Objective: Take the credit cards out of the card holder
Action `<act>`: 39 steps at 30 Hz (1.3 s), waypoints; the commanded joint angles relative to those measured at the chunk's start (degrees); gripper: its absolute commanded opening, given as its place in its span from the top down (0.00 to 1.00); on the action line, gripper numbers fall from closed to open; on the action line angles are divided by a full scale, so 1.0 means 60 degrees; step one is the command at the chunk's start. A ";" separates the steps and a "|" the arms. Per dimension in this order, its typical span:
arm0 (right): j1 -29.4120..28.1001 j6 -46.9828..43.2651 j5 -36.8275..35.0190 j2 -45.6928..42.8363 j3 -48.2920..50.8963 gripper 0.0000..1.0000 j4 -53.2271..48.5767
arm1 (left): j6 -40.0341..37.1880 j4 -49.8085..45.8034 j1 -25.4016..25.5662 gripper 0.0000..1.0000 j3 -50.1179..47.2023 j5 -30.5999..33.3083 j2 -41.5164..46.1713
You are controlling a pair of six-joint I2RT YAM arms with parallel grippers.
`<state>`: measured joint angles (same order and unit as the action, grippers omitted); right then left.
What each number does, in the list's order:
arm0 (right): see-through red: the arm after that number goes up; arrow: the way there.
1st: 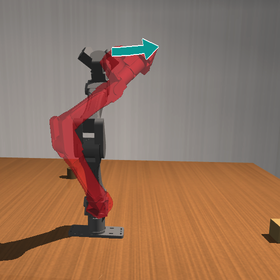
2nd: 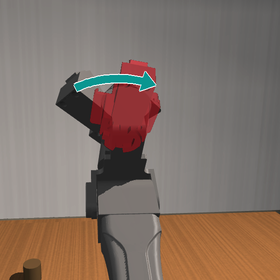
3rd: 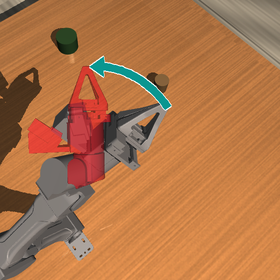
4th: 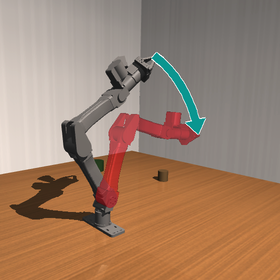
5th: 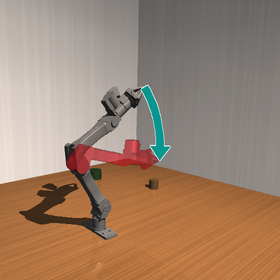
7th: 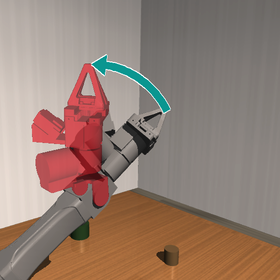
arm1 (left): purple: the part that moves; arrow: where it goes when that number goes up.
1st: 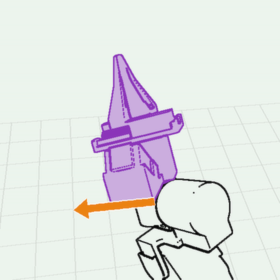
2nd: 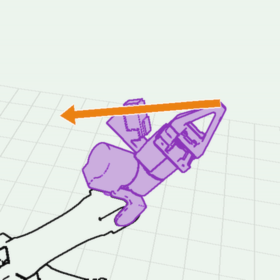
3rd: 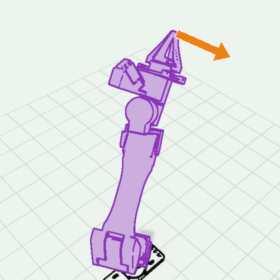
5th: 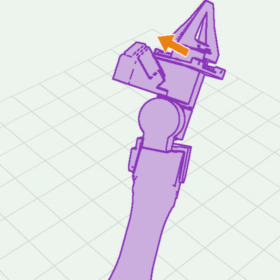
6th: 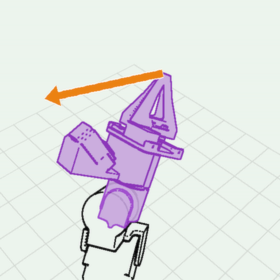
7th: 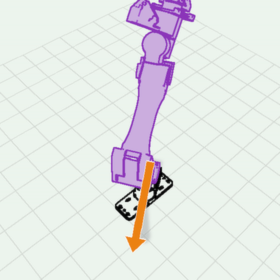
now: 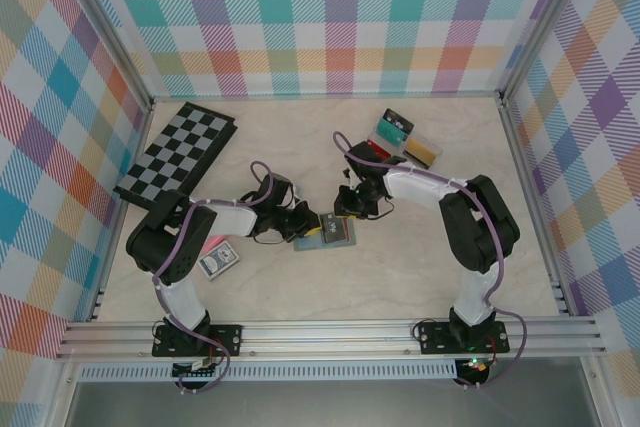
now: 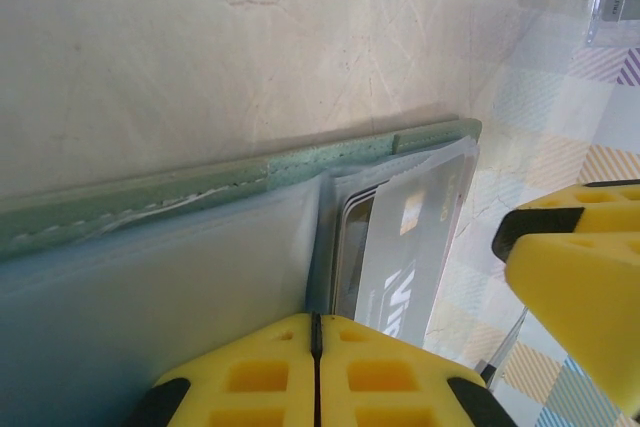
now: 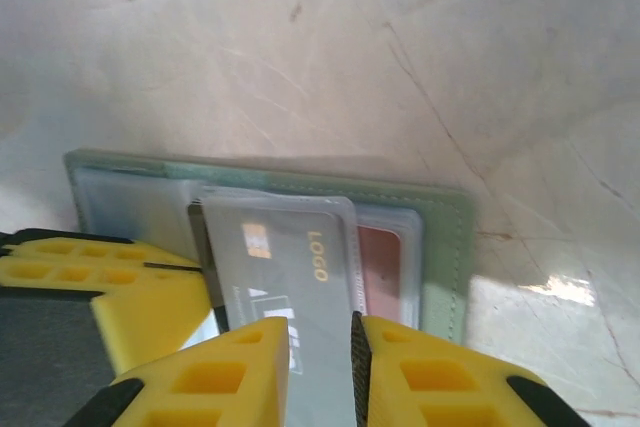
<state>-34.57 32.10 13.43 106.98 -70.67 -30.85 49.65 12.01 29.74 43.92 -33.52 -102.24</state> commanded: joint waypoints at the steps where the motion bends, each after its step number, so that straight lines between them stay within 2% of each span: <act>1: -0.0069 -0.0167 -0.0067 0.0223 -0.0172 0.76 -0.0374 | -0.0203 -0.0346 -0.0122 0.93 0.0034 0.0122 -0.0231; 7: -0.0069 -0.0309 0.0353 0.0556 -0.0322 0.78 -0.0429 | -0.0138 -0.0248 -0.0122 0.91 0.0023 0.0066 -0.0245; 19: -0.0128 -0.0336 0.1068 0.0707 -0.0185 0.91 -0.0079 | -0.0042 -0.0014 -0.0122 0.89 -0.0025 -0.0082 -0.0319; 31: -0.0174 -0.0399 0.1366 0.0900 -0.0247 0.93 -0.0045 | 0.0118 0.0455 -0.0122 0.86 -0.0043 -0.0389 -0.0414; 39: -0.0179 -0.0344 0.0912 0.0949 -0.0291 0.93 -0.0292 | -0.0215 0.0072 -0.0122 0.85 -0.0172 0.0164 0.0188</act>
<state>-34.28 30.61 16.49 110.43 -71.53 -32.29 49.82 13.26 29.15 43.68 -35.44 -102.35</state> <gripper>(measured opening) 0.075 0.151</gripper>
